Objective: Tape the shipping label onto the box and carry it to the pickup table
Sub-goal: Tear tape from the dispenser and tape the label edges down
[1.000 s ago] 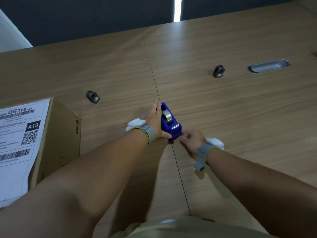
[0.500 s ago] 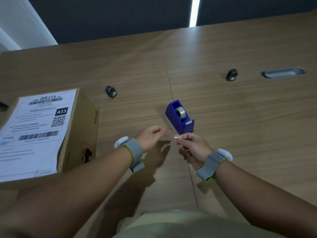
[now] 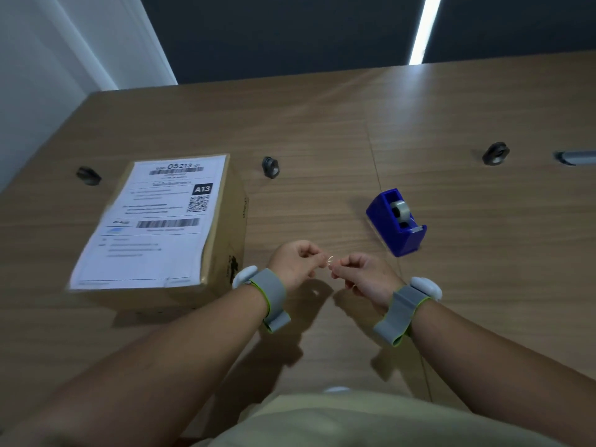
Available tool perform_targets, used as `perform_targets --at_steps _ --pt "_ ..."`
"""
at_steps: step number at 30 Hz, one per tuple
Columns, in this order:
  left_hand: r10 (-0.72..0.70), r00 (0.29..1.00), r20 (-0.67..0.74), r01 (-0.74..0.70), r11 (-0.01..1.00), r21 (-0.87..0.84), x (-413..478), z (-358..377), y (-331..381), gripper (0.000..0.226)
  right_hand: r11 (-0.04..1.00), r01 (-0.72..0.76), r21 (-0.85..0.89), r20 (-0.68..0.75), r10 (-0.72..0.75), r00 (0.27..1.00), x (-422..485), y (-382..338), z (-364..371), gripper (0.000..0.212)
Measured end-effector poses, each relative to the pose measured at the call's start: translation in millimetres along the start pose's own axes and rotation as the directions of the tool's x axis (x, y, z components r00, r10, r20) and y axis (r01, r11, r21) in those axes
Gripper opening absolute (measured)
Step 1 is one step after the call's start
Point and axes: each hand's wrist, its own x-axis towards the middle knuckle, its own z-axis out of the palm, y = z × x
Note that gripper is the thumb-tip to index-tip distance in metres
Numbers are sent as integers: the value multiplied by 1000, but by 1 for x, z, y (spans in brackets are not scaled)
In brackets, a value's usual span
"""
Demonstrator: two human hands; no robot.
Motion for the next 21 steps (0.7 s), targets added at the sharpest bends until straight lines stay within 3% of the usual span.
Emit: perform_targets --at_steps 8,10,21 --pt "52 981 -187 -68 994 -80 -36 -94 -2 9 987 -46 156 11 44 999 3 -50 89 5" --pt "73 971 -228 -92 993 -76 -48 -151 -13 10 983 -45 179 38 38 999 6 -73 146 7" --pt "133 953 -273 -126 991 40 -45 -303 -37 14 975 8 220 12 -11 1000 31 -146 279 4"
